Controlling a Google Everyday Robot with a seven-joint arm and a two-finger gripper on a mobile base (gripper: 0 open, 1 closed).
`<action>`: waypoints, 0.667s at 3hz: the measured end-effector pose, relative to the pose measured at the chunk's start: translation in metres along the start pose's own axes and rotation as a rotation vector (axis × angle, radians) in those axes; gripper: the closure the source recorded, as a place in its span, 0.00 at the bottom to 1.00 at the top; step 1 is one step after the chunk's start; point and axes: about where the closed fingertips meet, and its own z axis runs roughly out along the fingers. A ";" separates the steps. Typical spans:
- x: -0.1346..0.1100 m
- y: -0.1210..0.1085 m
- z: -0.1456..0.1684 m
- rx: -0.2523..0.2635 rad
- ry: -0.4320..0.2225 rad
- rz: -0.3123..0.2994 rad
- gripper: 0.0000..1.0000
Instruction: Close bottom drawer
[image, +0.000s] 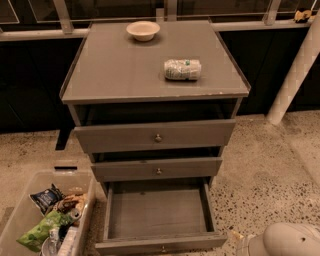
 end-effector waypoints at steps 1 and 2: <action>0.005 -0.005 0.046 0.001 -0.007 -0.044 0.00; 0.003 -0.022 0.106 -0.003 -0.023 -0.080 0.00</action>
Offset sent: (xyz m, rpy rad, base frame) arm 0.0575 0.0446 -0.1860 0.0306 -0.0421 0.1255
